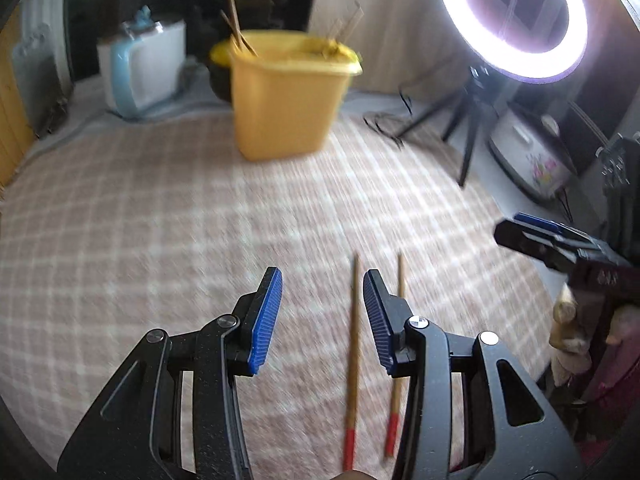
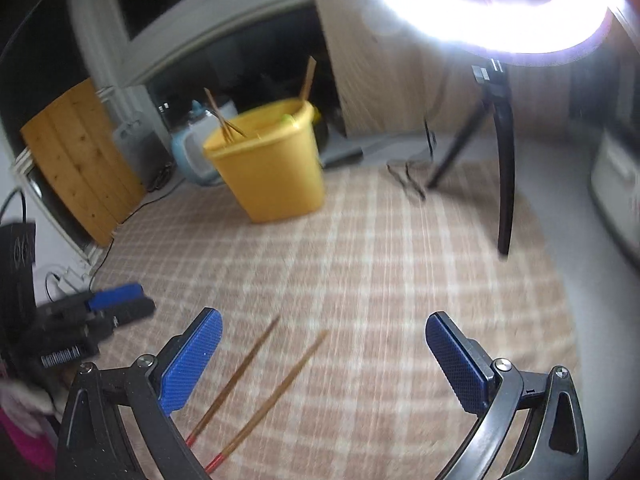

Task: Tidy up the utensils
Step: 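Move both open tools down to the two wooden chopsticks on the cloth, then grasp one wooden chopstick with left tool while right tool grasps the other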

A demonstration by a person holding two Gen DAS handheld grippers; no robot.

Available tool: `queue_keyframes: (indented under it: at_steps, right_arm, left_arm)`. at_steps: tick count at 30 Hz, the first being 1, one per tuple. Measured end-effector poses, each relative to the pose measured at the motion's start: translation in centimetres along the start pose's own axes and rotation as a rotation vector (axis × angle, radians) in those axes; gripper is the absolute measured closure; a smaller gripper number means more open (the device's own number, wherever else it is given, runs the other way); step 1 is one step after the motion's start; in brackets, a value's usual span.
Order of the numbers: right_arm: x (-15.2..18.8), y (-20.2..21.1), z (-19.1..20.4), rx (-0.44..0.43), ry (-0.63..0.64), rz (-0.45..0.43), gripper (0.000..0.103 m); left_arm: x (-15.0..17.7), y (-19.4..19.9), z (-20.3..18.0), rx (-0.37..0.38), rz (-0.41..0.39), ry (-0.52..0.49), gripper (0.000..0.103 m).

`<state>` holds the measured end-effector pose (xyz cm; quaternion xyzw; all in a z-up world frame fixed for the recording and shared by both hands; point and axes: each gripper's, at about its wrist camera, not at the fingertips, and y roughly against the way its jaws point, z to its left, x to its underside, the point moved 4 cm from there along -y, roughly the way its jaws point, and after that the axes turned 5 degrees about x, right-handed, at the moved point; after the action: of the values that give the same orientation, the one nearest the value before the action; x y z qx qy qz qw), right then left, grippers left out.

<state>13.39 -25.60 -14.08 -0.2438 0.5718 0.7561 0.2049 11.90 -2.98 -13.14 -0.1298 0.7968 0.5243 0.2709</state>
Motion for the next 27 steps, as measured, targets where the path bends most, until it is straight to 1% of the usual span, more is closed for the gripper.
queue_keyframes:
  at_steps: [2, 4, 5, 6, 7, 8, 10, 11, 12, 14, 15, 16, 18, 22, 27]
  right_arm:
    - [0.9, -0.8, -0.5, 0.01, -0.033, 0.043, 0.002]
    - [1.8, -1.7, -0.9, 0.015, -0.067, 0.086, 0.013]
    - [2.2, -2.1, -1.1, 0.0, -0.091, 0.112, 0.016]
    - [2.5, -2.5, -1.2, -0.019, -0.115, 0.136, 0.023]
    - [3.0, -3.1, -1.3, -0.042, -0.148, 0.168, 0.03]
    - [3.4, -3.6, -1.5, -0.065, -0.182, 0.2, 0.034]
    - [4.1, -4.4, -1.4, -0.098, -0.228, 0.243, 0.049]
    - [4.5, -4.9, -1.3, -0.112, -0.241, 0.262, 0.052]
    - [4.7, -5.1, -1.0, -0.113, -0.243, 0.27, 0.059]
    - [5.1, -5.7, -0.6, -0.109, -0.25, 0.284, 0.061]
    - [5.2, -6.1, -0.4, -0.109, -0.258, 0.293, 0.064]
    - [5.1, -6.3, -0.2, -0.113, -0.264, 0.301, 0.068]
    - [5.1, -6.9, 0.2, -0.117, -0.271, 0.312, 0.07]
    - [4.7, -7.9, 0.9, -0.102, -0.266, 0.323, 0.075]
    - [4.4, -9.2, 1.7, -0.069, -0.244, 0.344, 0.079]
  left_arm:
    - [1.1, -1.0, -0.5, 0.026, 0.04, -0.004, 0.06]
    - [1.7, -1.7, -0.9, 0.051, 0.067, -0.013, 0.06]
    - [2.3, -2.2, -1.3, 0.07, 0.09, -0.024, 0.06]
    - [2.7, -2.6, -1.5, 0.083, 0.105, -0.033, 0.063]
    - [3.0, -3.1, -1.9, 0.095, 0.122, -0.045, 0.07]
    - [3.3, -3.4, -2.2, 0.101, 0.136, -0.058, 0.072]
    - [3.5, -4.1, -2.5, 0.102, 0.151, -0.076, 0.078]
    - [3.6, -4.5, -2.6, 0.104, 0.16, -0.08, 0.08]
    - [3.6, -4.7, -2.7, 0.11, 0.167, -0.081, 0.082]
    - [3.8, -5.3, -2.7, 0.111, 0.175, -0.09, 0.082]
    - [3.8, -5.5, -2.7, 0.109, 0.177, -0.093, 0.082]
    - [3.8, -5.6, -2.6, 0.108, 0.179, -0.094, 0.083]
    - [3.9, -5.9, -2.2, 0.104, 0.185, -0.087, 0.088]
    - [4.1, -6.4, -2.0, 0.104, 0.188, -0.08, 0.088]
    - [4.0, -7.0, -1.8, 0.087, 0.195, -0.085, 0.088]
